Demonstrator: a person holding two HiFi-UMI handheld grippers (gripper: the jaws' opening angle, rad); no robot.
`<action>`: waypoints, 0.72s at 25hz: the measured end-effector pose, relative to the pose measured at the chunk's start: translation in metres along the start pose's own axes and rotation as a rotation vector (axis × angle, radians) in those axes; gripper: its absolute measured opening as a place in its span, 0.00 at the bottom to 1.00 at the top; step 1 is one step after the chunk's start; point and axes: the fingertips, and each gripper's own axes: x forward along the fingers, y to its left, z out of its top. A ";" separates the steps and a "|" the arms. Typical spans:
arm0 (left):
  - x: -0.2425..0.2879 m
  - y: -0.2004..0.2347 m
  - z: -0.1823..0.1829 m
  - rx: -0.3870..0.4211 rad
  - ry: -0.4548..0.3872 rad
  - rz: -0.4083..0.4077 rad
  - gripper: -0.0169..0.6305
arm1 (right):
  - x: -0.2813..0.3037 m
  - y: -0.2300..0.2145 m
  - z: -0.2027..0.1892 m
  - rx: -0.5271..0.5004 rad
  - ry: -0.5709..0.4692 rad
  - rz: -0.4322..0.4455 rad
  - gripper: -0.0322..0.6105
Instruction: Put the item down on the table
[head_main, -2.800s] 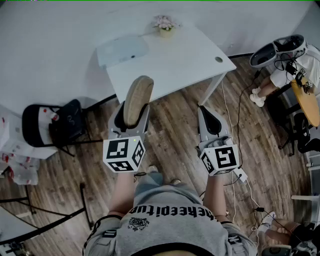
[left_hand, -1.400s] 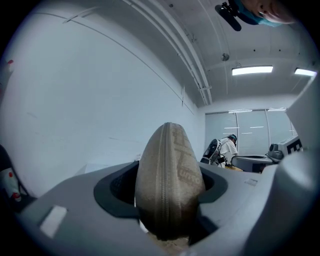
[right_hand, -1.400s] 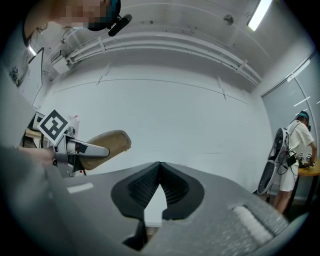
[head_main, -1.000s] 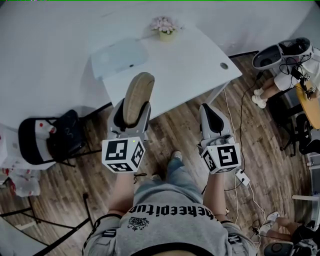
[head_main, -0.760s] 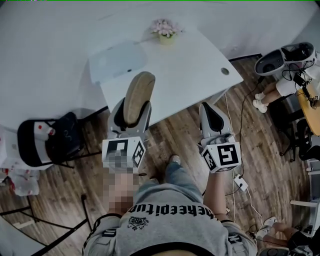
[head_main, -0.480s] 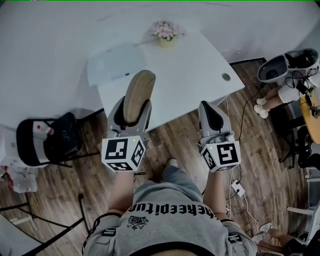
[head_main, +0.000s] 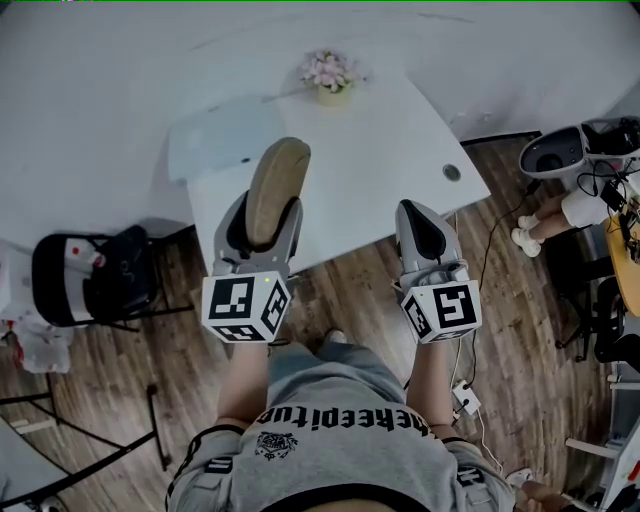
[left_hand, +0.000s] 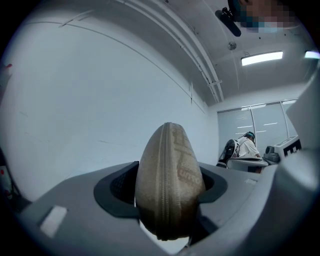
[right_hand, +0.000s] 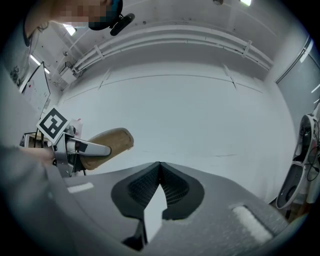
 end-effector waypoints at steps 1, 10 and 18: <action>0.003 -0.003 -0.001 0.002 -0.001 0.004 0.50 | 0.001 -0.005 -0.001 0.002 -0.001 0.003 0.05; 0.035 -0.008 -0.012 0.000 0.034 0.006 0.50 | 0.016 -0.029 -0.016 0.031 0.015 0.011 0.05; 0.086 -0.003 -0.025 -0.001 0.075 -0.038 0.50 | 0.051 -0.058 -0.029 0.044 0.040 -0.019 0.05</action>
